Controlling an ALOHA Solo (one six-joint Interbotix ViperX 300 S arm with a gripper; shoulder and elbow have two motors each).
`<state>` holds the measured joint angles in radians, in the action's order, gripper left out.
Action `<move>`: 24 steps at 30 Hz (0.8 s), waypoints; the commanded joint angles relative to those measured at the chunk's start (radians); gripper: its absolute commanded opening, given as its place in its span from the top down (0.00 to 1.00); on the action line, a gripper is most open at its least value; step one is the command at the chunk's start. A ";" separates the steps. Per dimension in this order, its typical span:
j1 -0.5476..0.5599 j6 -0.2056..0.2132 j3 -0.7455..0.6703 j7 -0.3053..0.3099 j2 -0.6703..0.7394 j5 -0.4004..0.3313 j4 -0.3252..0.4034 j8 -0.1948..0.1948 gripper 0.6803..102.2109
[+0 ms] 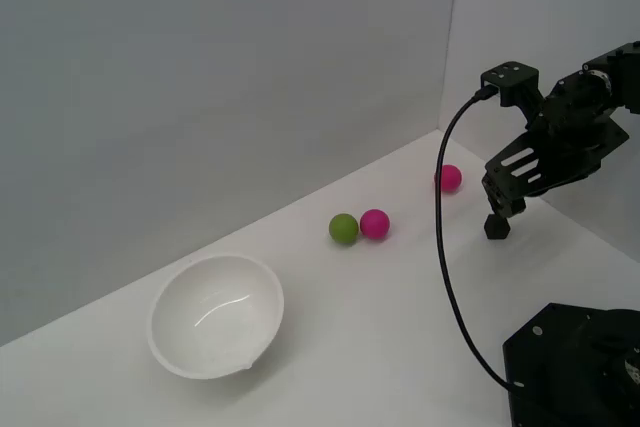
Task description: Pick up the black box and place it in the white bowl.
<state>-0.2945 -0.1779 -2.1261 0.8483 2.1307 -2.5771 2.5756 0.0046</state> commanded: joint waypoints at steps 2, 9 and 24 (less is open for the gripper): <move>-0.012 0.012 0.020 -0.012 -0.023 0.006 -0.003 0.009 0.02; -0.012 0.025 0.081 -0.035 -0.084 0.018 -0.014 0.009 0.02; -0.012 0.083 0.176 -0.064 -0.179 0.054 -0.052 0.009 0.02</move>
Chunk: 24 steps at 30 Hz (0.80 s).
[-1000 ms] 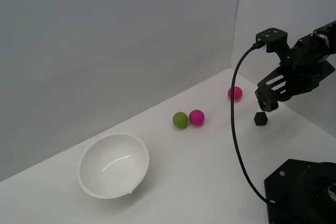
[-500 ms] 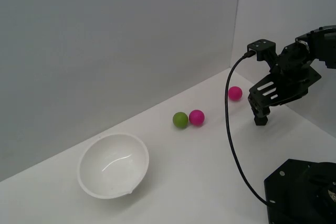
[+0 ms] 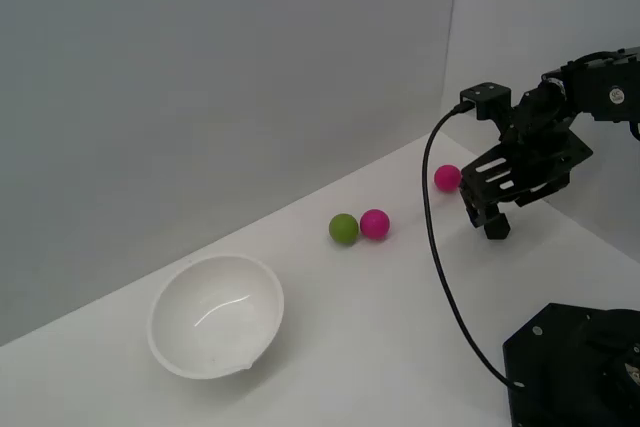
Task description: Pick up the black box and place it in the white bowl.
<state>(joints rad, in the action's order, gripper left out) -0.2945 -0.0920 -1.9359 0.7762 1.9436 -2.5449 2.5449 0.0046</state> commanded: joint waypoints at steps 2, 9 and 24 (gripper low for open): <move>-0.011 0.009 0.000 0.006 -0.006 0.023 -0.021 0.009 0.02; -0.012 0.029 0.031 -0.003 -0.040 0.023 -0.021 0.009 0.02; -0.037 0.026 0.075 0.003 -0.081 0.020 -0.018 0.009 0.02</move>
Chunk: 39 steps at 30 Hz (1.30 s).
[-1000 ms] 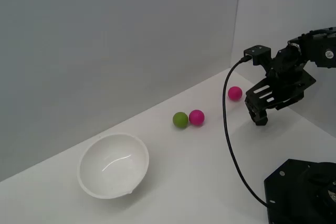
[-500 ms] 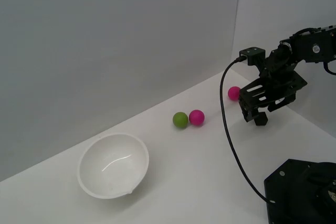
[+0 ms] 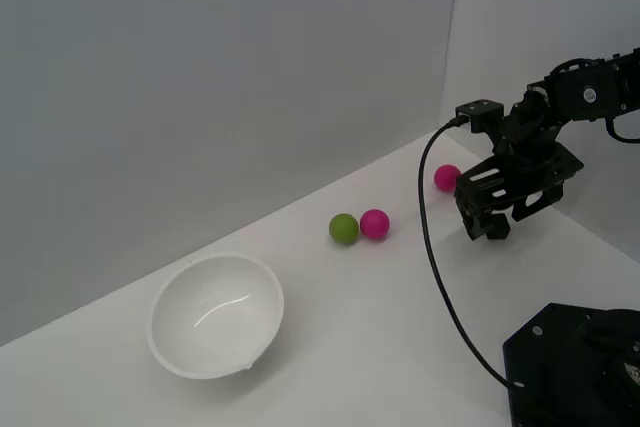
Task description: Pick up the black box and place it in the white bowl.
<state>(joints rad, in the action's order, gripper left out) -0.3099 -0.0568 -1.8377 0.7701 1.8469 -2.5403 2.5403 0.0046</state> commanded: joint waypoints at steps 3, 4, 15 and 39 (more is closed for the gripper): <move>-0.023 -0.011 -0.017 0.015 0.008 0.014 -0.012 0.009 0.03; -0.023 -0.011 -0.014 0.015 0.005 0.014 -0.011 0.009 0.03; -0.025 -0.026 -0.026 0.018 0.017 0.012 -0.009 0.009 0.66; -0.025 -0.044 -0.192 0.067 0.183 0.026 -0.023 0.009 0.98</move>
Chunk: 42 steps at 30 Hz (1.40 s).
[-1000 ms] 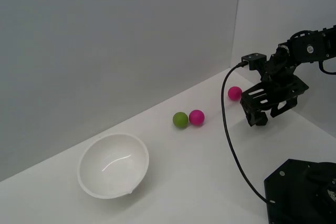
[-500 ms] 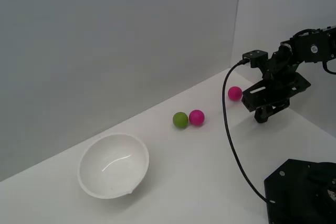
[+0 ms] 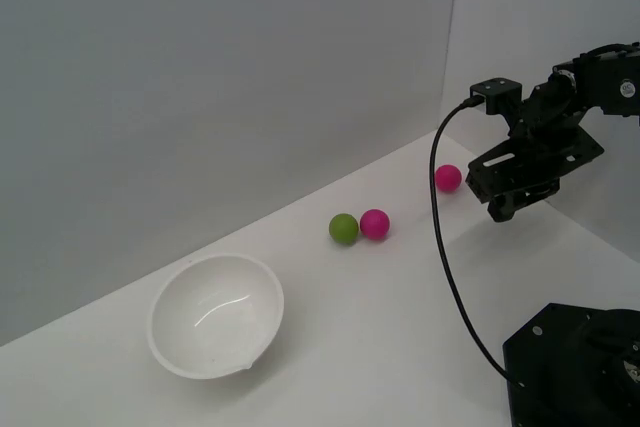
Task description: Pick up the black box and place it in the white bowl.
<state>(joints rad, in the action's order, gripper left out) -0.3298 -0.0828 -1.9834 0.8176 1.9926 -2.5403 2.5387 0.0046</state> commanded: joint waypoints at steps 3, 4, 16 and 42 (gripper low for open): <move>0.000 -0.018 -0.086 0.043 0.078 0.044 -0.040 0.009 0.98; 0.005 -0.018 -0.098 0.049 0.087 0.051 -0.046 0.009 0.98; 0.110 -0.011 -0.181 0.112 0.173 0.120 -0.114 0.009 0.98; 0.456 0.060 -0.137 0.066 0.130 0.259 -0.252 0.009 0.98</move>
<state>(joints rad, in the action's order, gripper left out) 0.0982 -0.0307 -2.1092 0.8958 2.1138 -2.3132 2.3117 0.0046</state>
